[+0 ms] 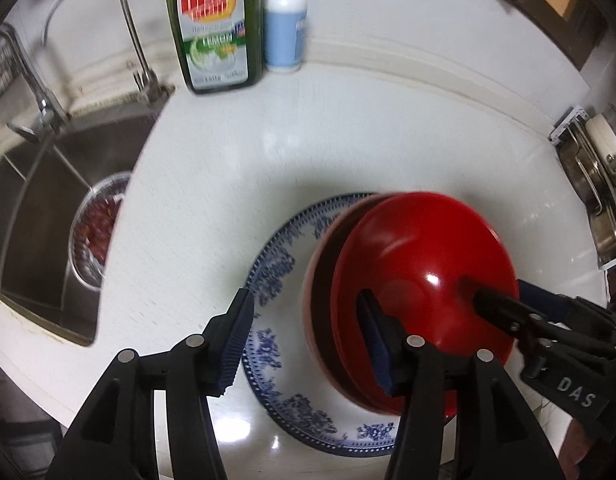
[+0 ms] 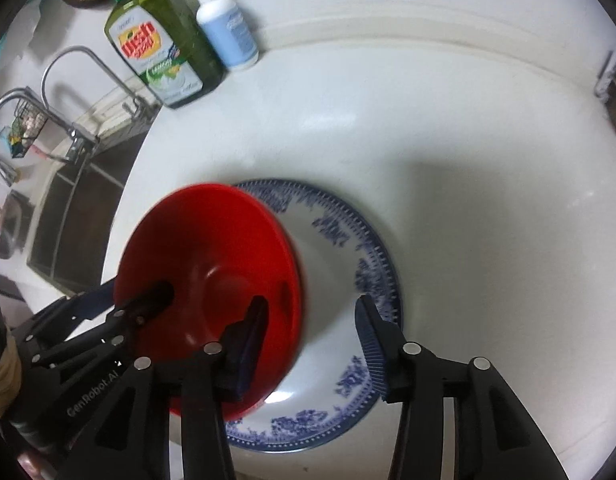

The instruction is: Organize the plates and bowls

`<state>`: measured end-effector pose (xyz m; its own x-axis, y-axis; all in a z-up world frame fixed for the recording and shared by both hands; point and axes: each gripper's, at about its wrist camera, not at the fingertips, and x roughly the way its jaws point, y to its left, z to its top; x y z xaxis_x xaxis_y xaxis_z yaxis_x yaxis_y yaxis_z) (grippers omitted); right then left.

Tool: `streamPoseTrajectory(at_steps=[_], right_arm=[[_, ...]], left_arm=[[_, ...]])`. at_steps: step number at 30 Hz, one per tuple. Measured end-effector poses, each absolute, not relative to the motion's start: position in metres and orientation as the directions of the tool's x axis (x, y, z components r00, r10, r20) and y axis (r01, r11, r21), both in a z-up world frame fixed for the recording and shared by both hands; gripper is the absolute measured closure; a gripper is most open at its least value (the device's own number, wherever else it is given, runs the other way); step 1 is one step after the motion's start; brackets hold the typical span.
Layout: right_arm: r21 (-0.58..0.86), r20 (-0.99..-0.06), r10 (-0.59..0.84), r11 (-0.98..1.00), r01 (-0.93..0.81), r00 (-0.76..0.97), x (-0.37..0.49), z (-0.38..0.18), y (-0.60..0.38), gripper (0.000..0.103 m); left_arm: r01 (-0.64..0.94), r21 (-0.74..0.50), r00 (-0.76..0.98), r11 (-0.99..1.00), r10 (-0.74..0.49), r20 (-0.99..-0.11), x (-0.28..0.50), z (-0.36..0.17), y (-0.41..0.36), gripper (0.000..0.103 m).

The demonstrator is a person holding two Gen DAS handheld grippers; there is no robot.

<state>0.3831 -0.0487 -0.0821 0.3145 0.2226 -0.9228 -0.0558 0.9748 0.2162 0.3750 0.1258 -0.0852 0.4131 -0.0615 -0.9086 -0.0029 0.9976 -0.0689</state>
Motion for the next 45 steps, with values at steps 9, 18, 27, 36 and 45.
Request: streamPoseTrajectory(at_steps=[9, 18, 27, 36, 45], right_arm=[[0.144, -0.876, 0.162, 0.987, -0.075, 0.455, 0.338, -0.032, -0.058, 0.048], [0.116, -0.794, 0.124, 0.992, -0.052, 0.595, 0.263, 0.001, -0.073, 0.031], [0.083, -0.715, 0.079, 0.996, -0.027, 0.694, 0.177, 0.009, -0.089, 0.028], [0.073, -0.660, 0.043, 0.997, 0.007, 0.750, 0.097, 0.019, -0.097, 0.023], [0.067, -0.619, 0.038, 0.998, 0.005, 0.784, 0.054, 0.027, -0.102, 0.021]], left_arm=[[0.027, -0.029, 0.549, 0.999, -0.039, -0.835, 0.326, -0.040, 0.116, 0.037], [0.015, -0.023, 0.657, 1.000, -0.027, -0.754, 0.252, -0.017, 0.102, 0.017], [0.035, 0.019, 0.741, 0.999, -0.013, -0.671, 0.170, -0.004, 0.084, 0.008], [0.020, 0.061, 0.797, 0.998, 0.020, -0.603, 0.098, 0.009, 0.075, 0.000], [0.015, 0.095, 0.822, 0.995, 0.042, -0.568, 0.066, 0.021, 0.067, 0.000]])
